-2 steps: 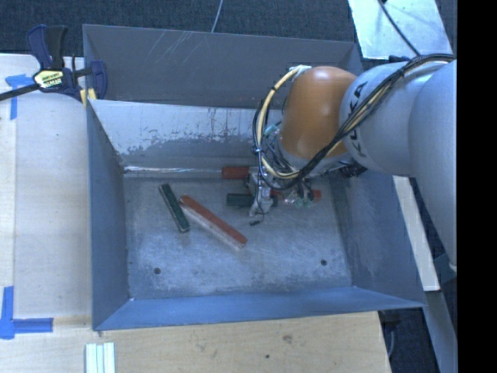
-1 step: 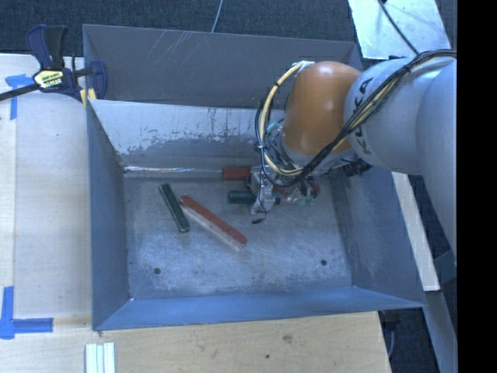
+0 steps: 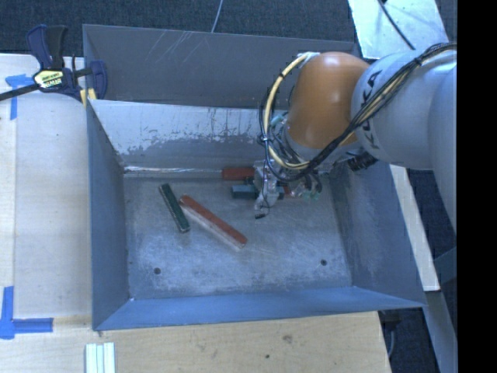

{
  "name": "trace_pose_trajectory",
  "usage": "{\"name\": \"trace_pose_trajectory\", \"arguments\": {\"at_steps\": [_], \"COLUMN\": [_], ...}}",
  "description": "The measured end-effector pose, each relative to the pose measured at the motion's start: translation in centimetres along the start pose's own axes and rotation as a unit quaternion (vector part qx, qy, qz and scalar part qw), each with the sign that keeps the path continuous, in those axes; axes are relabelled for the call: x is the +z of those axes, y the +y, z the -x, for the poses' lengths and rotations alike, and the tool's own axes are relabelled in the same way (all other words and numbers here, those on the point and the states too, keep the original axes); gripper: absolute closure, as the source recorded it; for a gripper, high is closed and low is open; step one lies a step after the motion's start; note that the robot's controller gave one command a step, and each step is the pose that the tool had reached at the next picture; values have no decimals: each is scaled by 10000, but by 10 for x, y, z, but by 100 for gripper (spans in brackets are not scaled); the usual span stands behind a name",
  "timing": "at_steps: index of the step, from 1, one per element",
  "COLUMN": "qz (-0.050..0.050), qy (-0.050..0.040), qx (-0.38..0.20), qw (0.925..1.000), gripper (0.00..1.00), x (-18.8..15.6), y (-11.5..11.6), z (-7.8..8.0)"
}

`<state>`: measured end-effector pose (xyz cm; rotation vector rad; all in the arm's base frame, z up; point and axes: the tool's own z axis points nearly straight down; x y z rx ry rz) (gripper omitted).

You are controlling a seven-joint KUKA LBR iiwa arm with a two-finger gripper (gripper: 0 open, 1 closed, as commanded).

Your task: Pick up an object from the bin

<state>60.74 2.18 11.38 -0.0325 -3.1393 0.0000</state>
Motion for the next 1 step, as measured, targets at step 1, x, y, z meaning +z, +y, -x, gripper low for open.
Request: {"name": "trace_pose_trajectory", "arguments": {"at_steps": [1], "qz": [2], "qy": [-32], "qx": [-1], "qw": [10000], "gripper": [100], "x": [-18], "y": [0], "z": [2]}}
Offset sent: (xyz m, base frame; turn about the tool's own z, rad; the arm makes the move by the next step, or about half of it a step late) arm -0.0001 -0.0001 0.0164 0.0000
